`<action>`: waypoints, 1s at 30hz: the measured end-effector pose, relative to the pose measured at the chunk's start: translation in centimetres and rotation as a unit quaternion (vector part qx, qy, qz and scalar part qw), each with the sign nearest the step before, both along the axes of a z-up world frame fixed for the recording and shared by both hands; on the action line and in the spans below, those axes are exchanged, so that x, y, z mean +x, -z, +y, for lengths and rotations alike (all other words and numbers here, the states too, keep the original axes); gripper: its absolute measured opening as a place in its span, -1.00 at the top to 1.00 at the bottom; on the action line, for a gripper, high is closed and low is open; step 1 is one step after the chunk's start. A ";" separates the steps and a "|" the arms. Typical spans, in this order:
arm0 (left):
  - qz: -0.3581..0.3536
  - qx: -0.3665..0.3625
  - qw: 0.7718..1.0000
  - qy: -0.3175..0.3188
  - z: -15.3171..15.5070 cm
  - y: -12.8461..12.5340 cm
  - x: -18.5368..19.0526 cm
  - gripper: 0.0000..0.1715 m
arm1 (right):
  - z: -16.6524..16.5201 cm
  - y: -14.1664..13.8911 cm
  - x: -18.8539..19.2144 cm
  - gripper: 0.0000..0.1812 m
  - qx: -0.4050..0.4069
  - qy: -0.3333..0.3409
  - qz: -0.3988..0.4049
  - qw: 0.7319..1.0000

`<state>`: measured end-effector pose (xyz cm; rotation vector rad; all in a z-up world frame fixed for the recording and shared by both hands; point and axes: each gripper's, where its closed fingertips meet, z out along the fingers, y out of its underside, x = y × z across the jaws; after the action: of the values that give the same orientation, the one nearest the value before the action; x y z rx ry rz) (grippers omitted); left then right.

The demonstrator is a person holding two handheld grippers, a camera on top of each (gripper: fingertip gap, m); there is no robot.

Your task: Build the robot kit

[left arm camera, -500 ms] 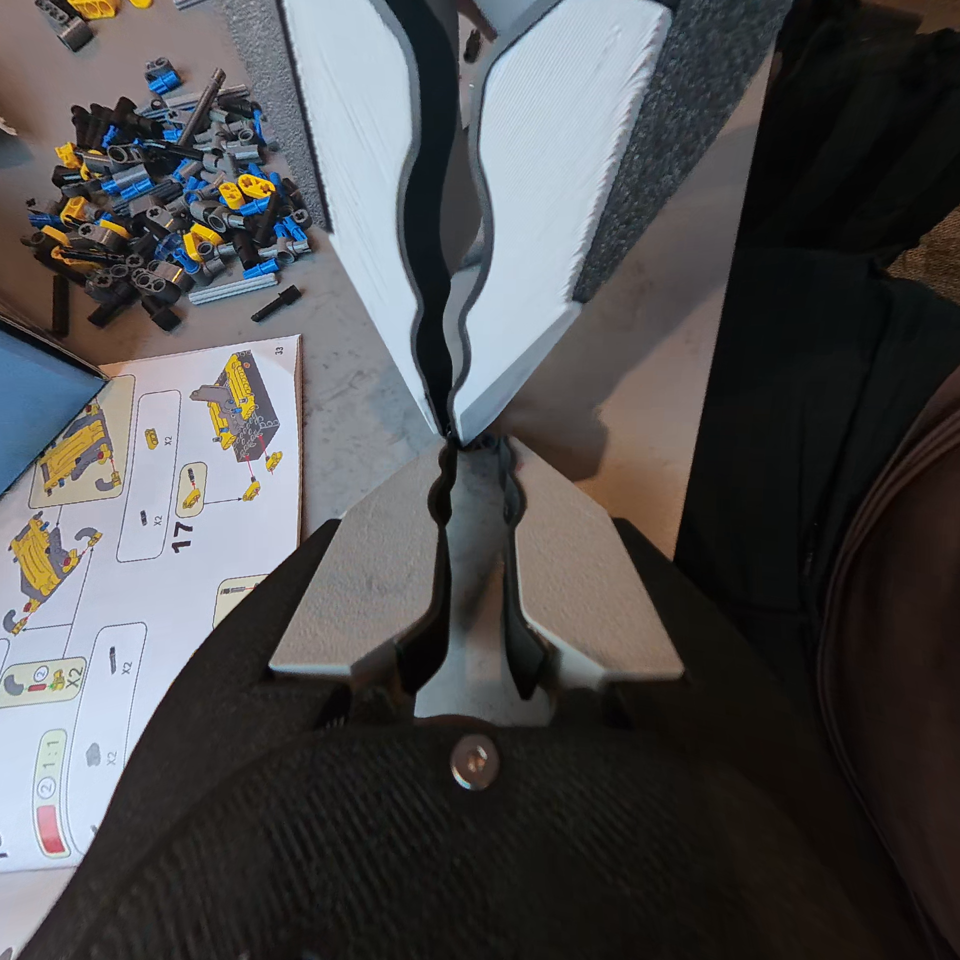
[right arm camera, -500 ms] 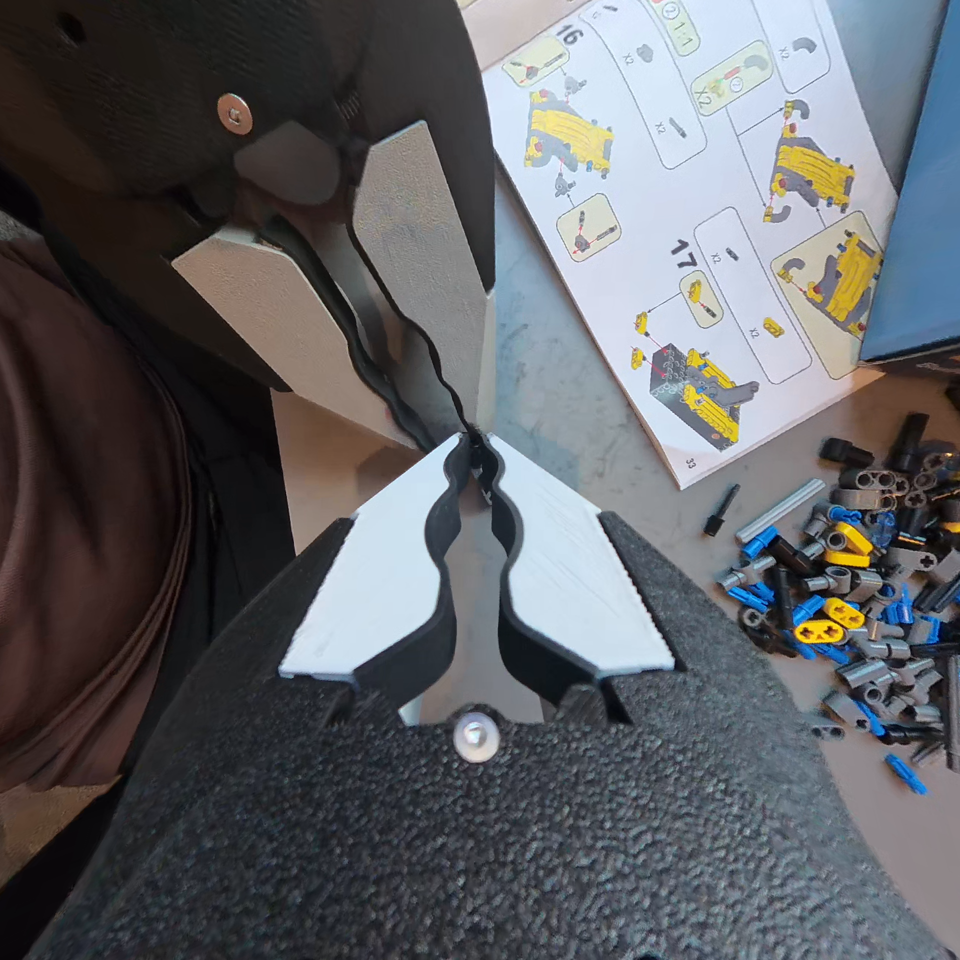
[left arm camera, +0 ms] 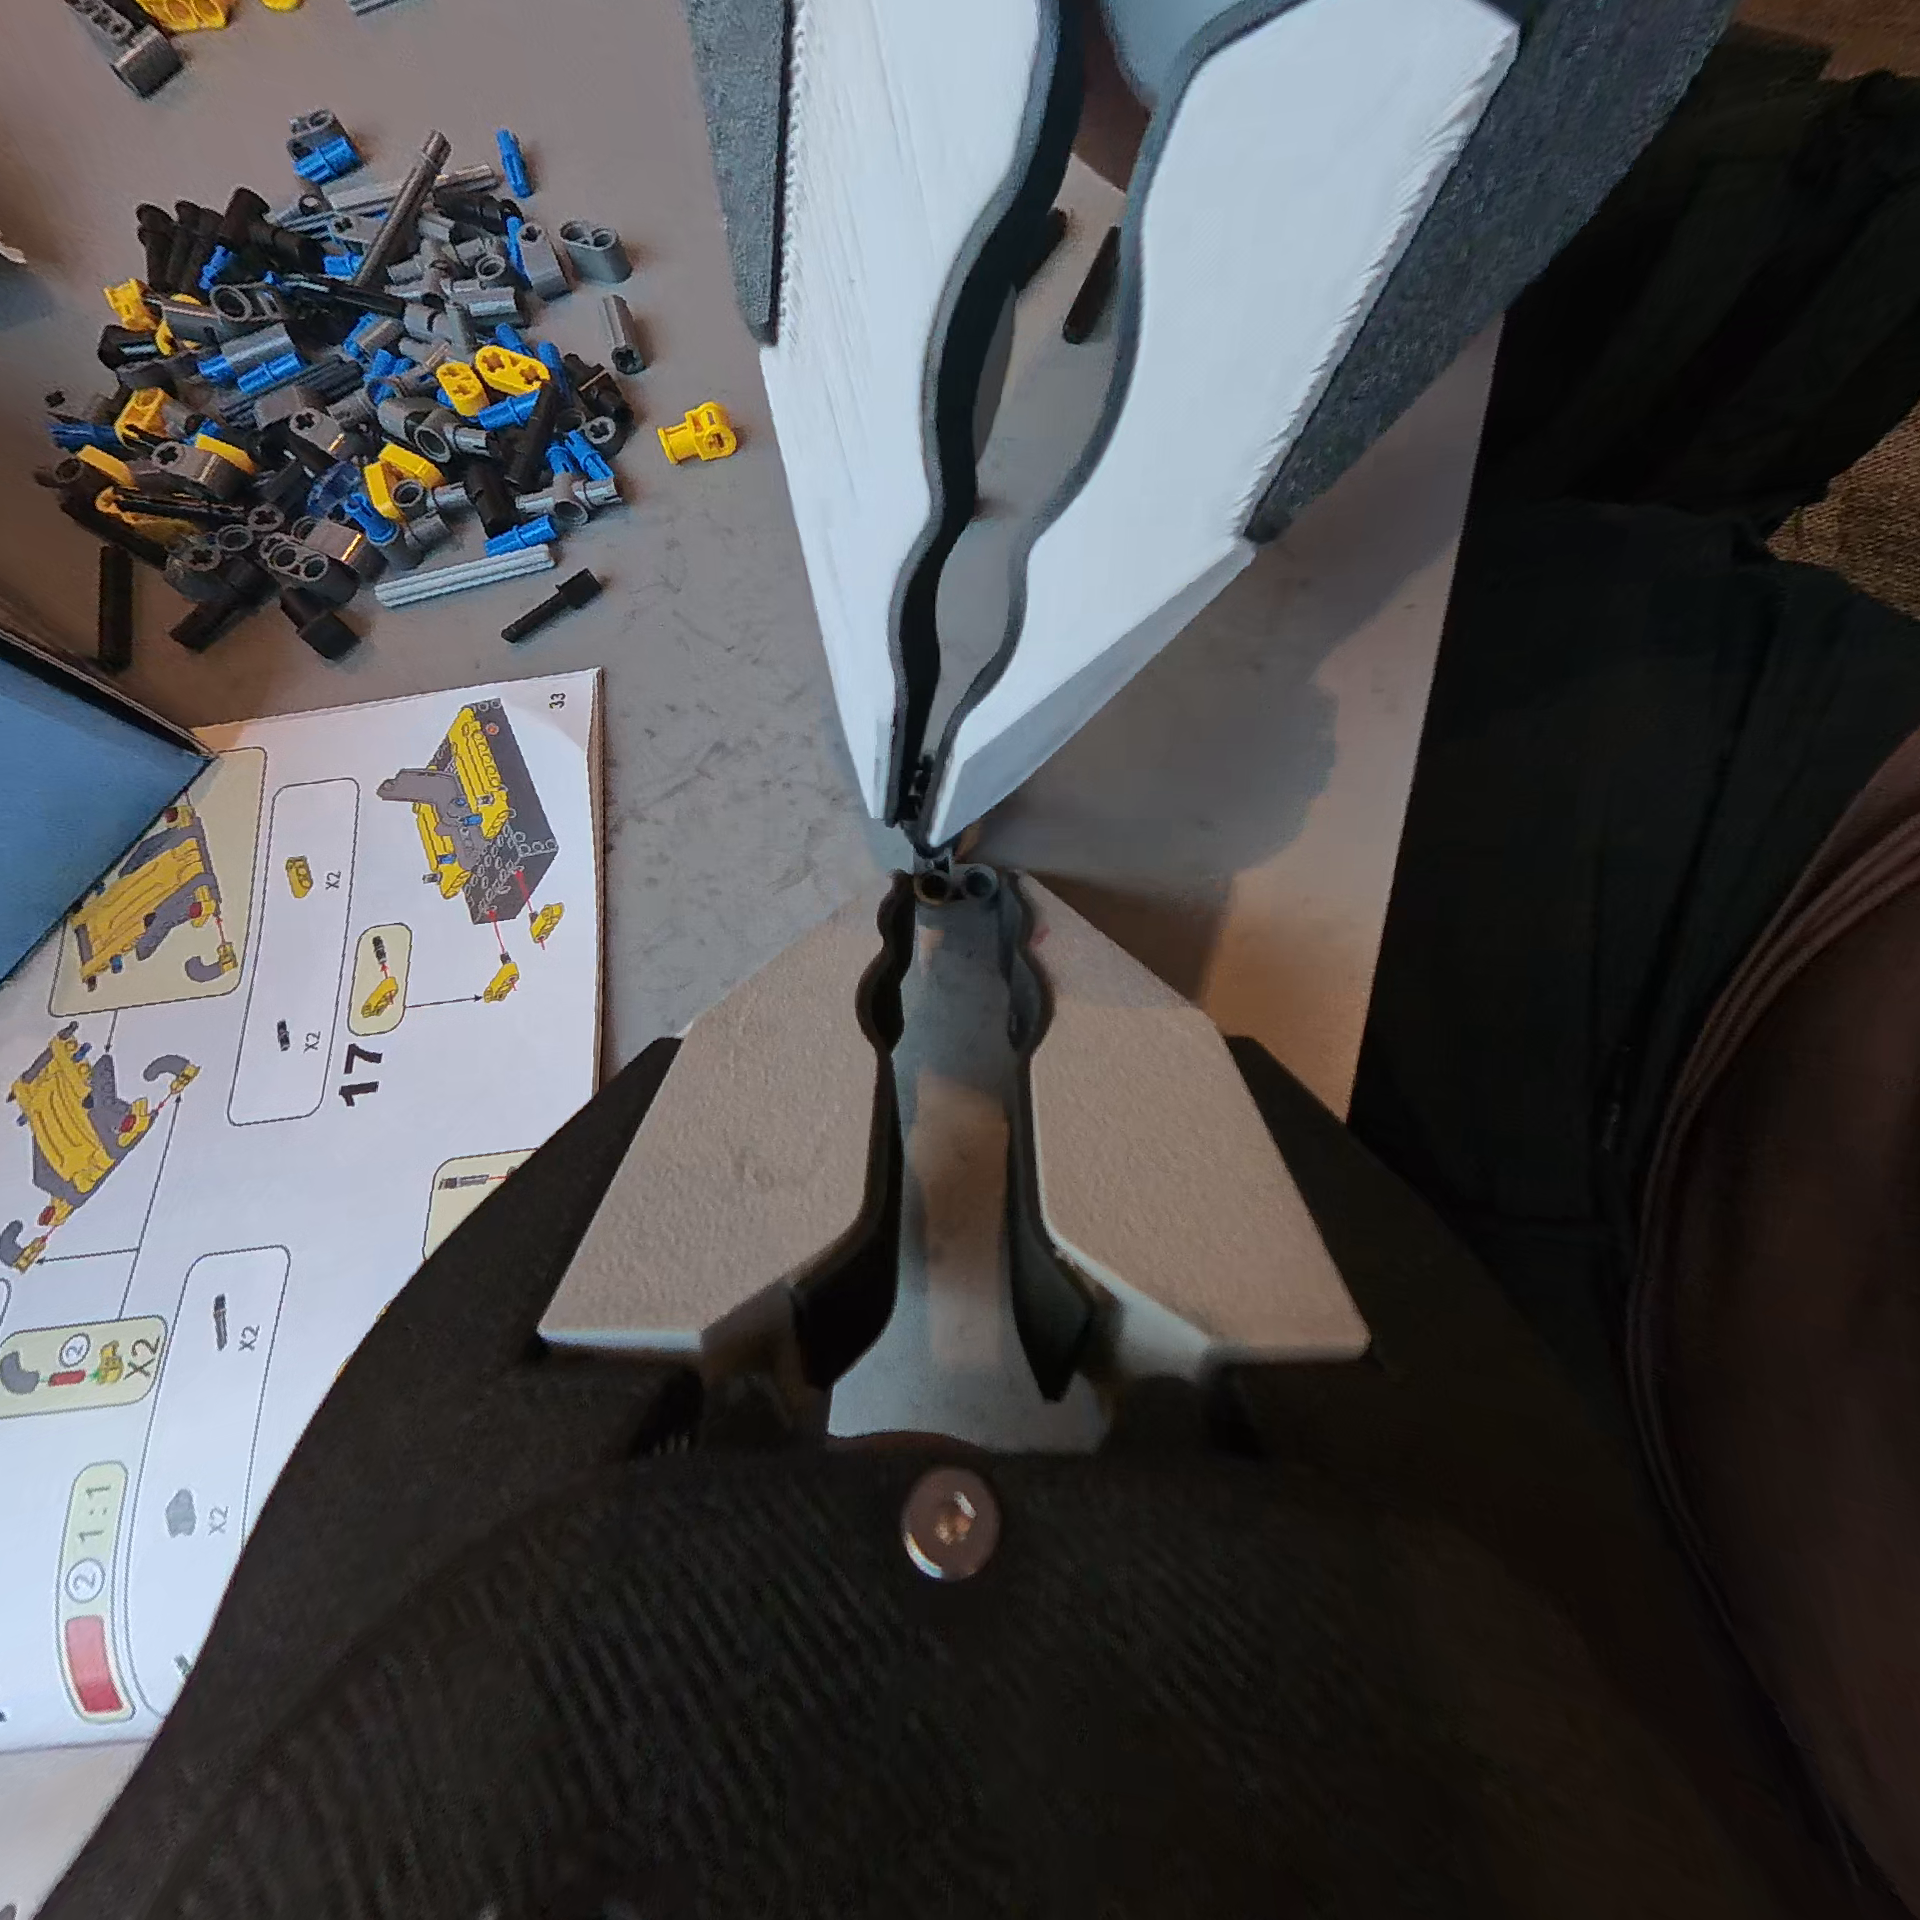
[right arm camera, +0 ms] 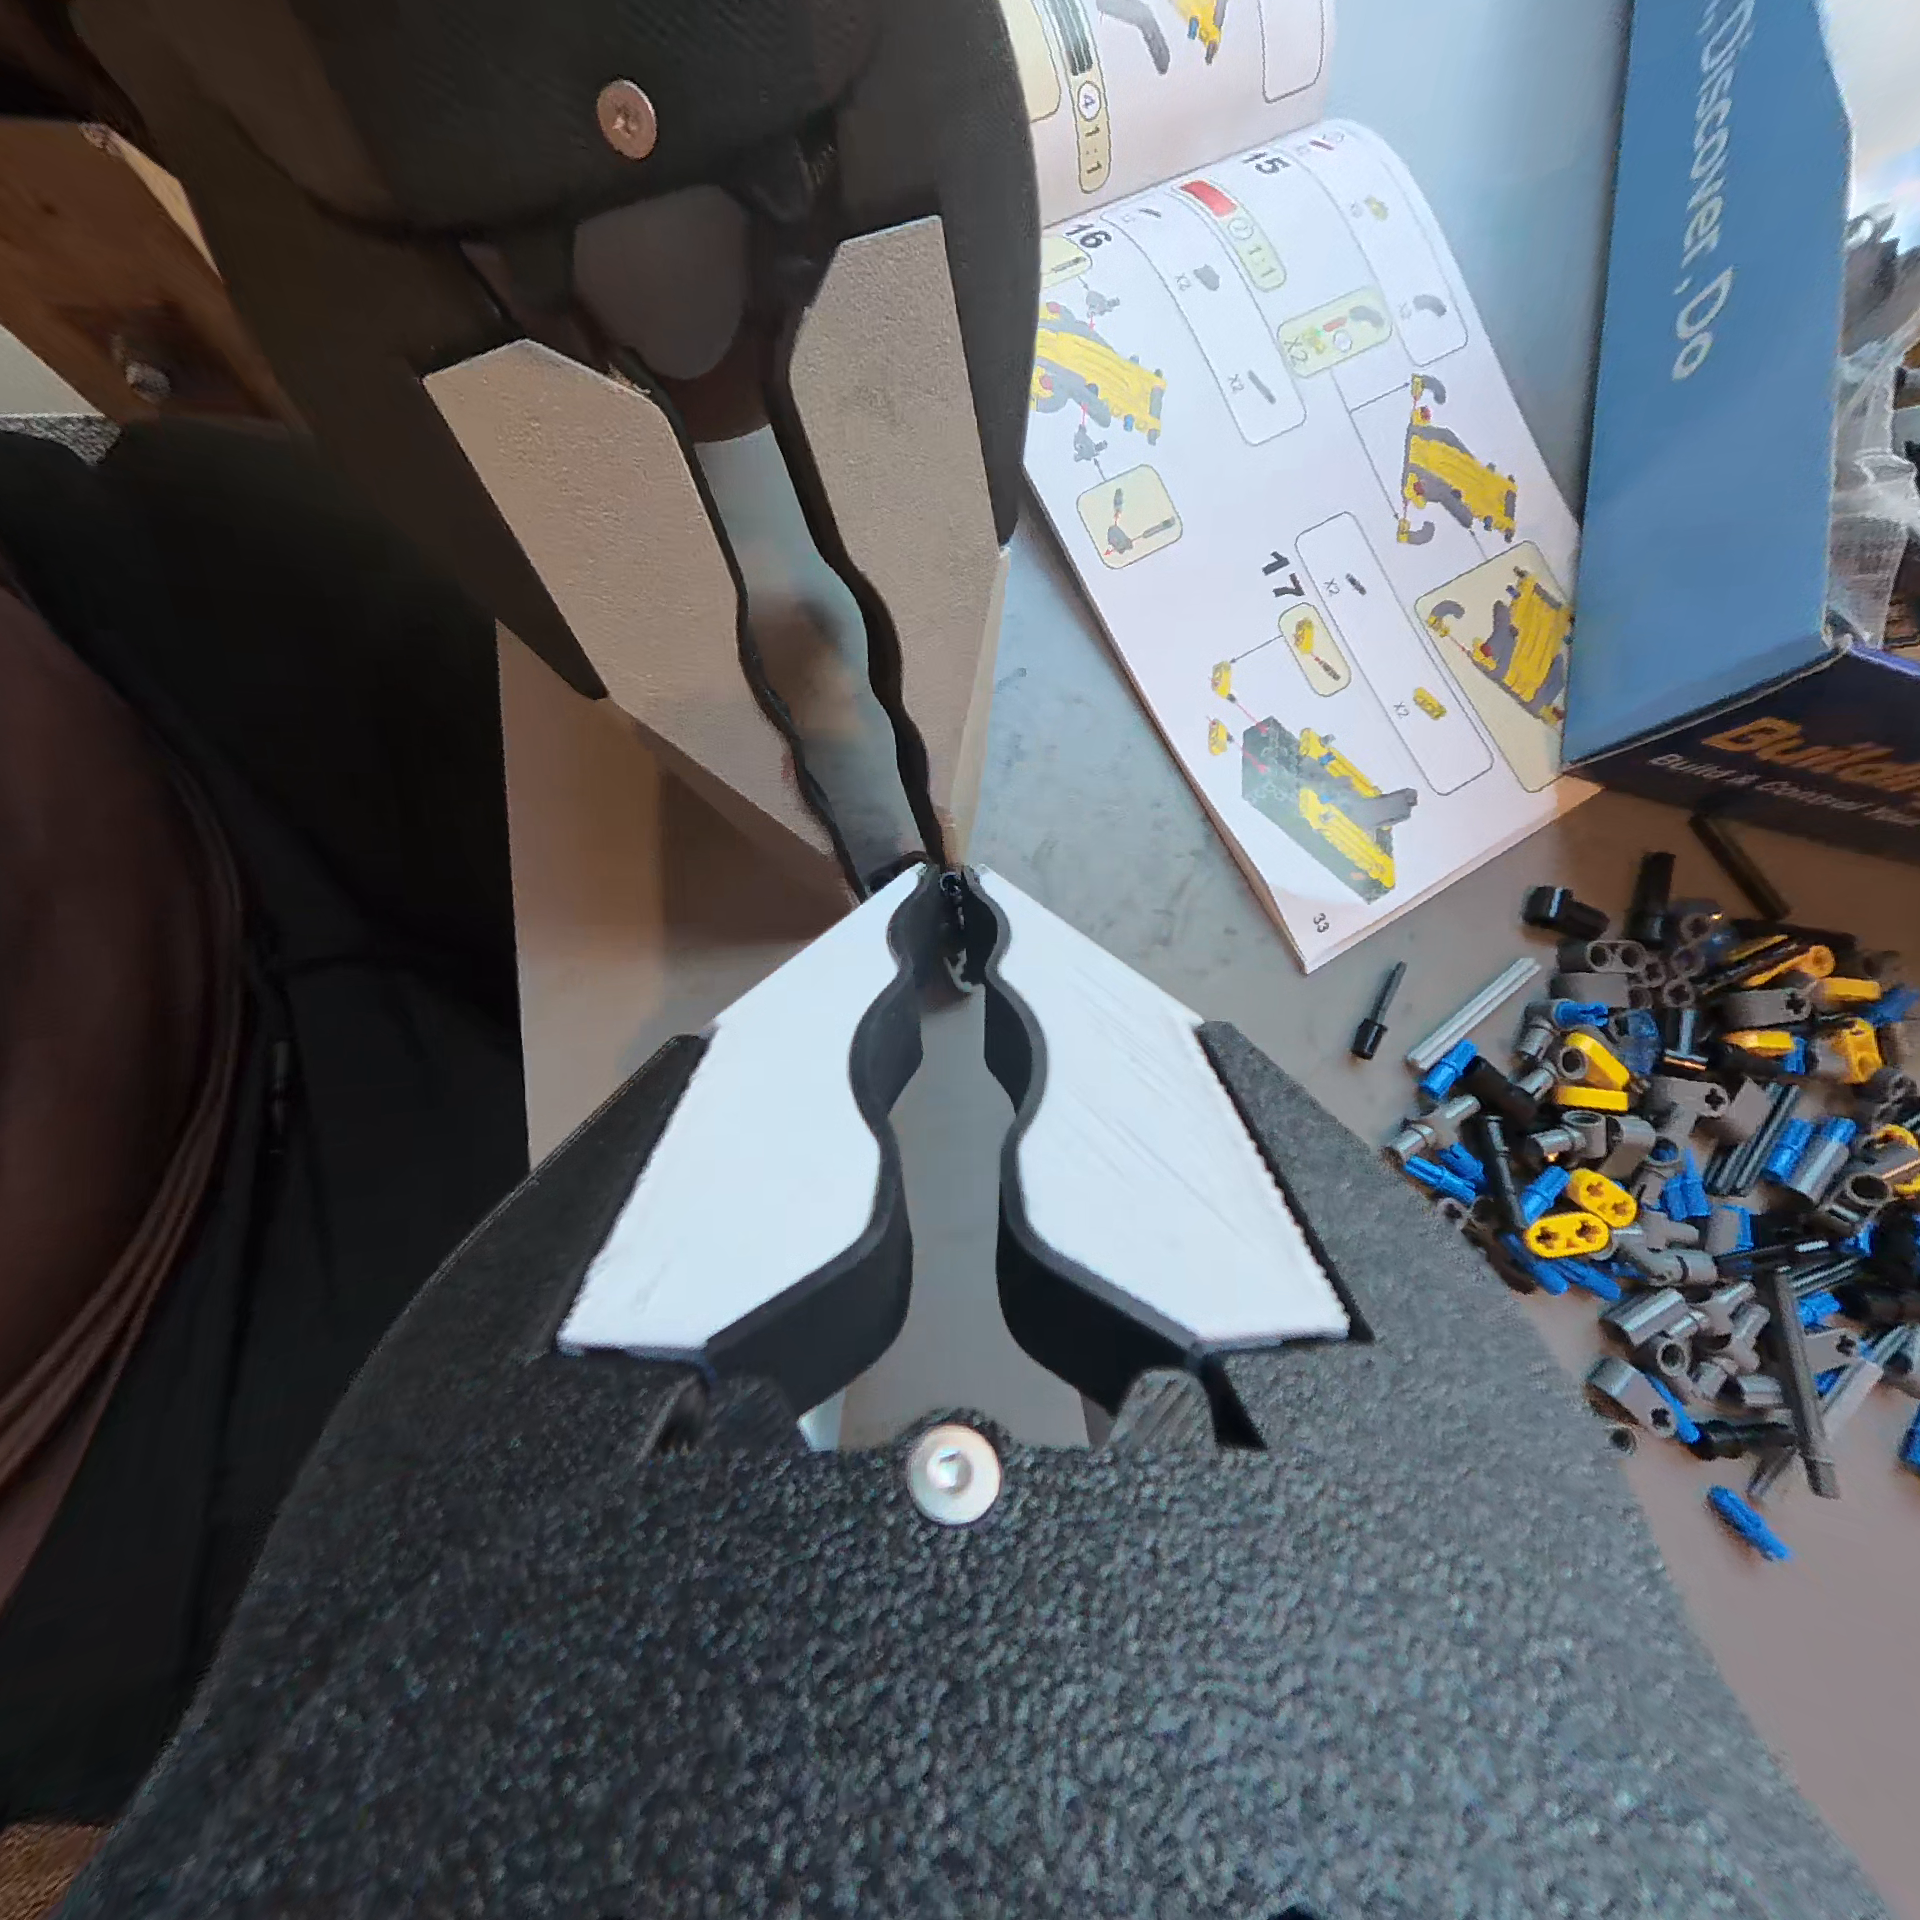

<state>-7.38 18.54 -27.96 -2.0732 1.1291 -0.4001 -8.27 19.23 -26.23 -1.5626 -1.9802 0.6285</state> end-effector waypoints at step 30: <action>-0.002 -0.003 1.000 -0.001 0.0 0.0 0.0 0.85 | -0.5 0.1 0.1 0.96 0.044 -0.014 0.105 0.993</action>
<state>-7.41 18.57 -27.97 -2.0784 1.1241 -0.4067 -8.15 18.72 -26.28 -1.3599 -1.8509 0.6776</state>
